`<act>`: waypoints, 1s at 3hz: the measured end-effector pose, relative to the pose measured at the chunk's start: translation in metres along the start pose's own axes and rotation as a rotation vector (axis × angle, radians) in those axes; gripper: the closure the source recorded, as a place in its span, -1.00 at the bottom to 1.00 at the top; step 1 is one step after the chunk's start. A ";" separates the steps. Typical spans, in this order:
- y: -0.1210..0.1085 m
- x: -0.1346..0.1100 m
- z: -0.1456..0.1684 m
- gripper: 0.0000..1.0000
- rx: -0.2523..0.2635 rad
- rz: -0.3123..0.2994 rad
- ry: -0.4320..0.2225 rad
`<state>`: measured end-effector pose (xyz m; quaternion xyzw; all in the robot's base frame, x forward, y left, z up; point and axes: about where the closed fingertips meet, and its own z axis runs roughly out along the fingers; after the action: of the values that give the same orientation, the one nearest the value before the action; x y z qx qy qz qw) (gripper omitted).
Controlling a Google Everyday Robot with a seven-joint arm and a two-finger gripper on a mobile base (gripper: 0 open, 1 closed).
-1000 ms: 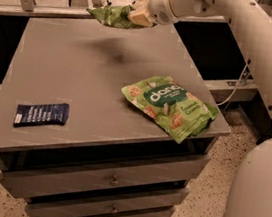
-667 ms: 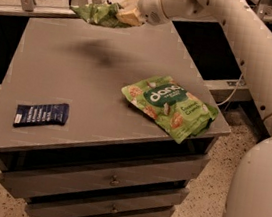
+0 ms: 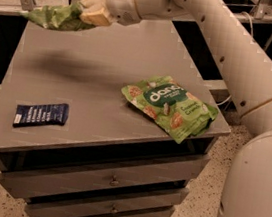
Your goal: Move green jalapeno chip bag near rxbar blueberry
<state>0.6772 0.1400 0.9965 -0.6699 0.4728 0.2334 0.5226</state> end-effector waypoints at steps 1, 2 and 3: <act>0.032 -0.026 0.013 1.00 -0.088 -0.036 -0.037; 0.062 -0.043 0.010 1.00 -0.137 -0.107 -0.079; 0.083 -0.050 -0.002 1.00 -0.140 -0.169 -0.114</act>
Offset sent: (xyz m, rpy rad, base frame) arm -0.1129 0.0186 0.0000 -0.0091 -0.1391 0.2904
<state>0.5817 0.1571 0.9974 -0.7279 0.3666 0.2585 0.5186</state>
